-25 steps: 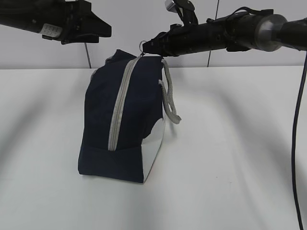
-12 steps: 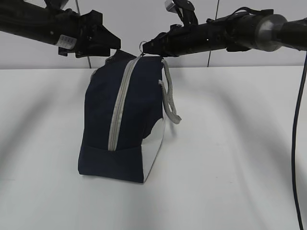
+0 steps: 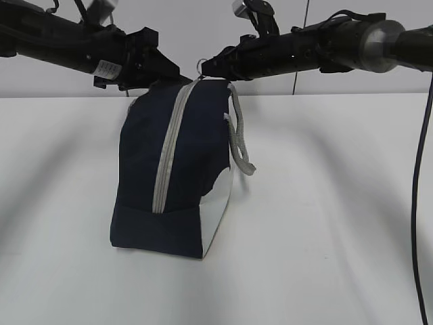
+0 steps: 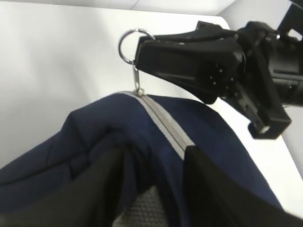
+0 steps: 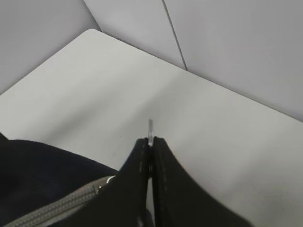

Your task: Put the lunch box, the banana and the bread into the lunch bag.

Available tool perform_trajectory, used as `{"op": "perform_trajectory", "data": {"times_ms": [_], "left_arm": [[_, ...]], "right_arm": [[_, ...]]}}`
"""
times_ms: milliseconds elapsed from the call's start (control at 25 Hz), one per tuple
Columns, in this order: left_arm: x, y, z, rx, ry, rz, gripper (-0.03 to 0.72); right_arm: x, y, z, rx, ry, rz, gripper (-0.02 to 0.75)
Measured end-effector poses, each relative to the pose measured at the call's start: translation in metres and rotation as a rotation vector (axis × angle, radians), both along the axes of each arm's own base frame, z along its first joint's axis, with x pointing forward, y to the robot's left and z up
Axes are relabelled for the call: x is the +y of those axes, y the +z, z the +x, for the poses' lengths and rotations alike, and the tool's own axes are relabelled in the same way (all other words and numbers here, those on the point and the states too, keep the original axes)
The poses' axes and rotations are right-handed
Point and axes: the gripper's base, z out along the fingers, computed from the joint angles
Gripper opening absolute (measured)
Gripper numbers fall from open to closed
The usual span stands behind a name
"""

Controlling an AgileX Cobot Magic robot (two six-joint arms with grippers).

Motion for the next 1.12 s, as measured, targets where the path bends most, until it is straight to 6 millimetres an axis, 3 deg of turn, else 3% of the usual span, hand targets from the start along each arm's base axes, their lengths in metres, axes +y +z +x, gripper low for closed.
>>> {"op": "perform_trajectory", "data": {"times_ms": [120,320,560,800,1120], "left_arm": [[0.001,0.001,0.002,-0.007,0.022,-0.007,0.284],[-0.003,0.001,0.001,-0.008,0.018,-0.007,0.136],[-0.012,0.000,-0.002,-0.011,-0.001,-0.001,0.021],[-0.012,0.004,-0.003,-0.021,-0.003,0.006,0.014],[-0.011,0.028,-0.016,-0.113,-0.086,0.053,0.013]], "right_arm": [[0.000,0.000,0.000,0.001,0.000,0.000,-0.016],[0.000,0.000,0.000,0.003,-0.001,0.002,-0.016],[0.000,0.000,0.000,0.004,-0.003,0.007,-0.016],[0.001,0.002,0.000,0.017,-0.006,0.039,-0.016],[0.003,0.010,-0.001,0.058,0.004,0.186,-0.016]]}}
